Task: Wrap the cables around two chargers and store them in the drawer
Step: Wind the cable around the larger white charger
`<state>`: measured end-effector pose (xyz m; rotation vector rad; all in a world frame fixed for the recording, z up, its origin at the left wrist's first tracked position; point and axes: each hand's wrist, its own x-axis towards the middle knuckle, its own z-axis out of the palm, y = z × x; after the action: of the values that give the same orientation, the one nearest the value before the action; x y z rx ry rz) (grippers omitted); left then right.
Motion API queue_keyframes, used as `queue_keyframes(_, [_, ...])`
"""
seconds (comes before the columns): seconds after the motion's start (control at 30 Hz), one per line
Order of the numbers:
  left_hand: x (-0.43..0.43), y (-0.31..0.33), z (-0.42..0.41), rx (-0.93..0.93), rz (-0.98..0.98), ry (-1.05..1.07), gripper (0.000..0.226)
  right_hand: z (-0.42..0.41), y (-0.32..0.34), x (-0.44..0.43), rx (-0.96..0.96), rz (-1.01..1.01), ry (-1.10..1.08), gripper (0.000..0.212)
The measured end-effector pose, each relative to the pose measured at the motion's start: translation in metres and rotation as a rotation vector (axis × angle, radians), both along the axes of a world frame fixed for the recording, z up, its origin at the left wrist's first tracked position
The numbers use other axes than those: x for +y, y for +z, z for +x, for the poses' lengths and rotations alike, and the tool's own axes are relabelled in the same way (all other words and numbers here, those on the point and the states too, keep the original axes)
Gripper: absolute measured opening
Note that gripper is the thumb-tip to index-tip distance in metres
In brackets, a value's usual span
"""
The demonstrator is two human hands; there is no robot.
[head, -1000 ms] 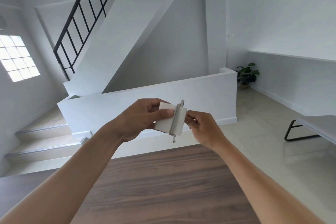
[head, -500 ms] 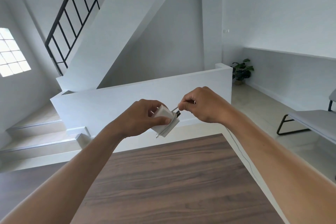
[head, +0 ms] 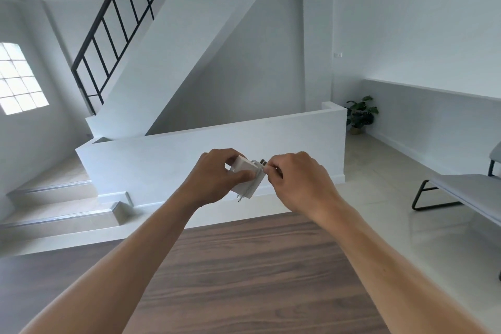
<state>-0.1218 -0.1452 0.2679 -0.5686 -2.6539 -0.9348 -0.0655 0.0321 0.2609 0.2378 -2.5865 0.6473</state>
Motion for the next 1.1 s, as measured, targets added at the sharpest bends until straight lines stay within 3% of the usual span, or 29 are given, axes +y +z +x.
queue_keyframes(0.27, [0.005,0.000,-0.009,-0.104,0.193,0.142,0.032,0.013,-0.035,-0.019,0.039,-0.261,0.039,0.029])
queue_keyframes(0.53, [0.014,0.005,-0.002,-0.372,0.556,0.061,0.029,0.023,-0.075,-0.039,0.071,-0.462,0.090,0.030])
queue_keyframes(0.8, [0.014,0.007,0.006,-0.499,0.623,-0.092,0.037,0.018,-0.093,-0.038,0.048,-0.571,0.137,0.026])
queue_keyframes(1.03, [0.009,0.012,0.026,-0.510,0.631,-0.247,0.023,0.002,-0.098,-0.030,0.038,-0.667,0.219,0.023])
queue_keyframes(1.1, [0.008,0.015,0.033,-0.554,0.623,-0.326,0.032,-0.003,-0.094,-0.022,0.003,-0.633,0.241,0.033])
